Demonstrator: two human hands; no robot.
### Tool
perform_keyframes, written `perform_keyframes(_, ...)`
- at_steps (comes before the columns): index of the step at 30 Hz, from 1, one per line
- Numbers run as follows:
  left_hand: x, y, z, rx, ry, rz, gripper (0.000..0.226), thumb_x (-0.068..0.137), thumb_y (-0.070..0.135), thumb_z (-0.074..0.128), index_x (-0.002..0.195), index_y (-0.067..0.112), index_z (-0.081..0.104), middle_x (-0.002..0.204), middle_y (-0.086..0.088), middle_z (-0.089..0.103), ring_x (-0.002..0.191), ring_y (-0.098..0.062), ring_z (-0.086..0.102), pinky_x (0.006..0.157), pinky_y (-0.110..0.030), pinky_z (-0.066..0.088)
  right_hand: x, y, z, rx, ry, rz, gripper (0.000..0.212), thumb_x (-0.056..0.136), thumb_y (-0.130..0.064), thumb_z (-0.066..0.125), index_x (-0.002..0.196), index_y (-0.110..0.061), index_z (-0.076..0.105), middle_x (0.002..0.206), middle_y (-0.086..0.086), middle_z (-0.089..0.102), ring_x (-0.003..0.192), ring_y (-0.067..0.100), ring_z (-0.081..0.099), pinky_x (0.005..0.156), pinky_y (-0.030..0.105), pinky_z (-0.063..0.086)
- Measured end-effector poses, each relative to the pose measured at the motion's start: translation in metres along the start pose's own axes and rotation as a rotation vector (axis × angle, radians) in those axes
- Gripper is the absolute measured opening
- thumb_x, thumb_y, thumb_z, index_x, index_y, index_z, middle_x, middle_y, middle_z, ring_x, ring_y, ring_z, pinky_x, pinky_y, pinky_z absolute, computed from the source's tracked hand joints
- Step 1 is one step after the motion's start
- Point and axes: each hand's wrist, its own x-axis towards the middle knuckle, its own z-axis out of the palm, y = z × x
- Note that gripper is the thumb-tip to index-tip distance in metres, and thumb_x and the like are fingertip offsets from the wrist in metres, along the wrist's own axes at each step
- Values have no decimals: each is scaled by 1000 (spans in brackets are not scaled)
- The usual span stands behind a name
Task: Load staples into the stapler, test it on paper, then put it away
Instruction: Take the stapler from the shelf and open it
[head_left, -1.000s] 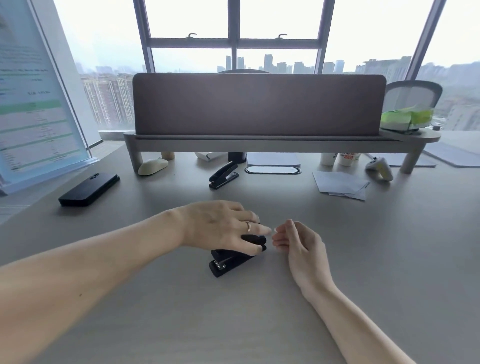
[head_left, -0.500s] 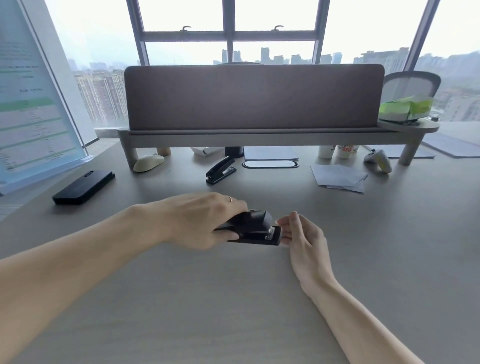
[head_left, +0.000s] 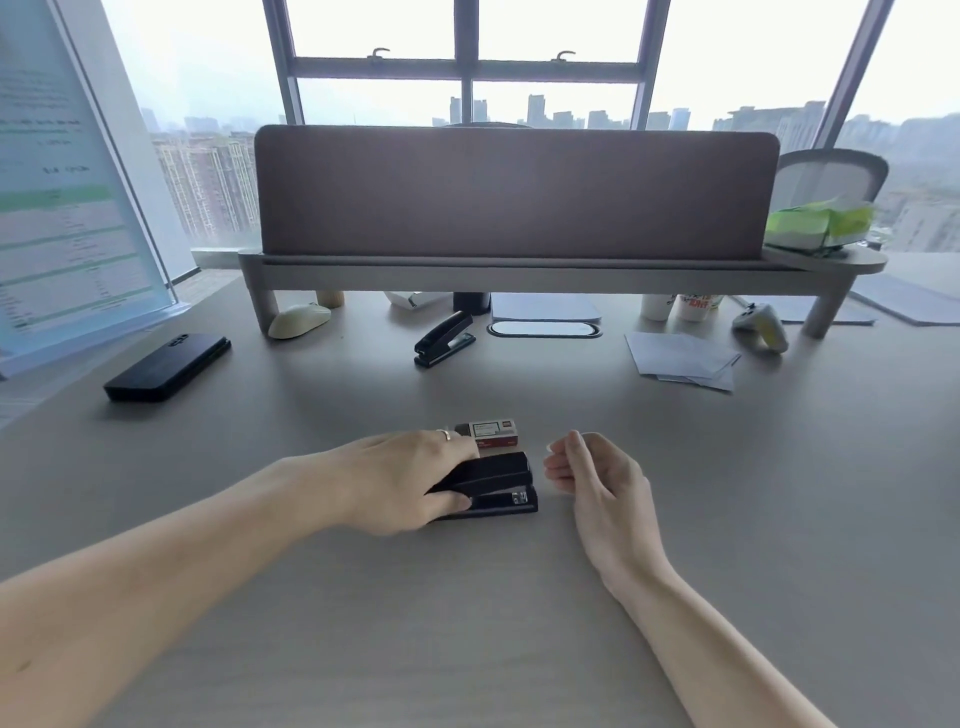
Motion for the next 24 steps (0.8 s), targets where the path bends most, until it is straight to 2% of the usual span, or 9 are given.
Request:
perform_keyframes(4, 1, 0, 7, 16, 41, 0, 21, 100, 46, 58, 112, 32, 49, 103, 18, 51, 91, -9, 52, 81, -26, 40, -1, -1, 0, -14, -5, 2, 36, 111, -26, 54, 85, -13, 75, 76, -5, 76, 76, 2, 72, 79, 24, 59)
perform_keyframes(8, -1, 5, 10, 13, 101, -36, 49, 92, 62, 62, 132, 37, 47, 117, 19, 54, 103, -6, 56, 90, -25, 46, -2, -2, 0, -45, -13, -7, 36, 111, -28, 54, 85, -16, 75, 78, -6, 78, 79, 4, 73, 83, 32, 61)
perform_keyframes(10, 0, 15, 12, -57, 211, -40, 59, 89, 65, 63, 139, 40, 44, 126, 25, 51, 113, 0, 53, 98, -23, 45, -4, -4, -1, -80, -37, -12, 36, 110, -32, 53, 86, -17, 75, 82, -9, 79, 82, 5, 74, 84, 32, 60)
perform_keyframes(13, 6, 37, 21, -194, 406, -48, 54, 90, 60, 64, 137, 38, 48, 131, 25, 53, 122, 1, 53, 105, -26, 47, -7, -8, -2, -150, -109, -15, 31, 108, -32, 54, 89, -20, 75, 86, -10, 79, 86, 3, 73, 84, 27, 56)
perform_keyframes(17, 13, 54, 42, -161, 491, -114, 45, 93, 53, 63, 133, 35, 52, 133, 15, 61, 122, -9, 58, 102, -28, 47, -3, -12, -10, -222, -234, -31, 20, 103, -14, 58, 98, -24, 74, 95, -10, 80, 95, 2, 73, 83, 19, 53)
perform_keyframes(21, 17, 59, 55, -100, 557, -132, 36, 98, 53, 48, 128, 33, 54, 124, 11, 67, 113, -16, 63, 95, -31, 49, -5, -12, -15, -246, -338, -60, 40, 88, 8, 61, 103, -26, 73, 102, -10, 80, 95, 7, 75, 79, 16, 55)
perform_keyframes(24, 18, 61, 60, -45, 599, -153, 46, 97, 59, 31, 126, 32, 56, 119, 11, 68, 110, -14, 64, 92, -29, 48, -7, -12, -13, -248, -365, -83, 47, 84, 9, 65, 108, -31, 70, 103, -12, 81, 91, 6, 76, 80, 20, 59)
